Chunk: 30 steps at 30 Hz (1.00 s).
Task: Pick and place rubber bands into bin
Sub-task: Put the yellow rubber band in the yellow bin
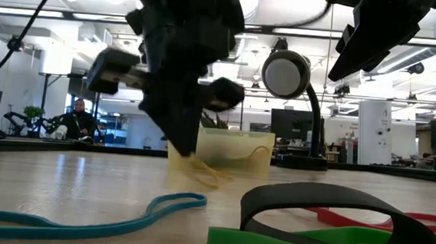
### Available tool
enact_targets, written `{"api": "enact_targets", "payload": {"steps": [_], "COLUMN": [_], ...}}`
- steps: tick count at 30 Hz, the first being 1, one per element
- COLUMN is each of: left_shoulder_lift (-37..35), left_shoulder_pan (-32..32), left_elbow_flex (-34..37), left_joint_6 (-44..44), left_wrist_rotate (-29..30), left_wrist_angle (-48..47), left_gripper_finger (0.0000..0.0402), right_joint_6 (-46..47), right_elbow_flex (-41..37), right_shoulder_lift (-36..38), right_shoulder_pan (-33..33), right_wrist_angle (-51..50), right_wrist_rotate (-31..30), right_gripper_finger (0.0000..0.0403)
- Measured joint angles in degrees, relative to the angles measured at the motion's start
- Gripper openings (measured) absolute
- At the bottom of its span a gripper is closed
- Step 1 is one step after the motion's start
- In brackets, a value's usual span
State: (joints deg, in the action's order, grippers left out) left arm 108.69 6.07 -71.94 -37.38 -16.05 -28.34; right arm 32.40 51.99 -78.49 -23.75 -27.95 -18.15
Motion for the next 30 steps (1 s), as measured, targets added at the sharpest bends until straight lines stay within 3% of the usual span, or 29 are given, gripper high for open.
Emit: {"api": "enact_targets", "payload": {"steps": [6,13,21,30], "left_shoulder_lift": [-3.44,-7.87,-13.99,-20.31], "left_shoulder_pan": [0.04,0.1,-0.42,-5.59], "left_elbow_flex": [0.63,1.37,1.59,1.59], "left_joint_6": [1.03,2.42,2.18,0.63], "left_wrist_rotate": [0.72,6.49,9.21,9.52], "left_wrist_angle": [-1.6,-1.88,-2.32,-2.19], "left_gripper_finger": [0.0,0.0,0.0,0.0], "right_joint_6": [0.03,0.15,0.17,0.17], "right_elbow_flex": [-0.07,-0.18,-0.36,-0.4], "right_shoulder_lift": [-0.01,-0.01,-0.01,-0.01], "right_shoulder_pan": [0.0,0.0,0.0,0.0], "right_wrist_angle": [-0.03,-0.13,0.33,0.32], "right_wrist_rotate": [0.02,0.0,0.02,0.02], "right_gripper_finger": [0.0047,0.0047,0.0047,0.0047]}}
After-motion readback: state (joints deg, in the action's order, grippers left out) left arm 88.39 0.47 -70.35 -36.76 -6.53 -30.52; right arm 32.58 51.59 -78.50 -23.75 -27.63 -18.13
